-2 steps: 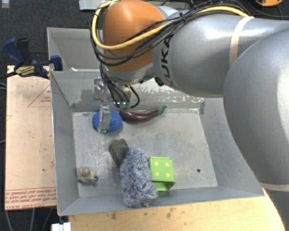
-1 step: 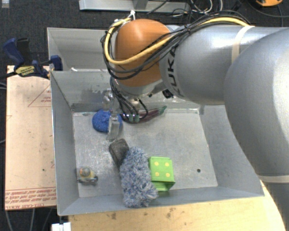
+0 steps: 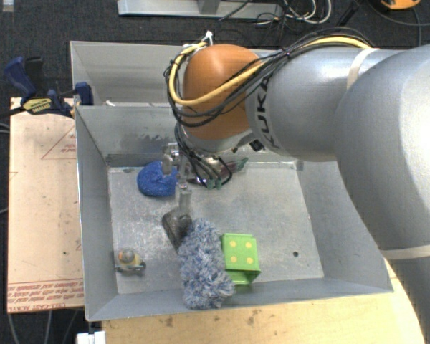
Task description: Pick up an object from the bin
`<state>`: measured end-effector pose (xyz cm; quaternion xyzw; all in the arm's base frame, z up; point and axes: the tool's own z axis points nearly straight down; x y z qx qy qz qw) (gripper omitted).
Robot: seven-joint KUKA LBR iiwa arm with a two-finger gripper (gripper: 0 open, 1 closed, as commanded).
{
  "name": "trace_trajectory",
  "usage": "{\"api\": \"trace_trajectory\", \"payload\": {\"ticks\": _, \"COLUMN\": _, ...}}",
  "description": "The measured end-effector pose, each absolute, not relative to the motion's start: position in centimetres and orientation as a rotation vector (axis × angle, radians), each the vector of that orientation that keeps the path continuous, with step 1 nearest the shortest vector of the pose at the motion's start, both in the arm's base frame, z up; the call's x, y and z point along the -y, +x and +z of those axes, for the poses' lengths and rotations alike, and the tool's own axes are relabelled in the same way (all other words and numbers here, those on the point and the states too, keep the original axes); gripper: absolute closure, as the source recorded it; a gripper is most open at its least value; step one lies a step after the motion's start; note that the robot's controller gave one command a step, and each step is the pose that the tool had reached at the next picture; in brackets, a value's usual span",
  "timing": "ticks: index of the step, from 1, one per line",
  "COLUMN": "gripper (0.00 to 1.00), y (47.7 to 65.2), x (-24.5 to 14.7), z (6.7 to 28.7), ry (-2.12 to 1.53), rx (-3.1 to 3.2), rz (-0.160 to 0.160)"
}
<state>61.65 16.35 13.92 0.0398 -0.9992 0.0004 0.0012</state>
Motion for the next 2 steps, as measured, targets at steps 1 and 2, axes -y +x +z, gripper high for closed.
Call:
{"api": "trace_trajectory", "payload": {"ticks": 1, "gripper": 0.00, "y": 63.5, "x": -16.2, "z": 11.8, "ry": 0.117, "rx": 3.145, "rz": -0.003}}
{"api": "trace_trajectory", "payload": {"ticks": 2, "gripper": 1.00, "y": 63.3, "x": -14.3, "z": 8.2, "ry": -0.158, "rx": 3.157, "rz": -0.015}}
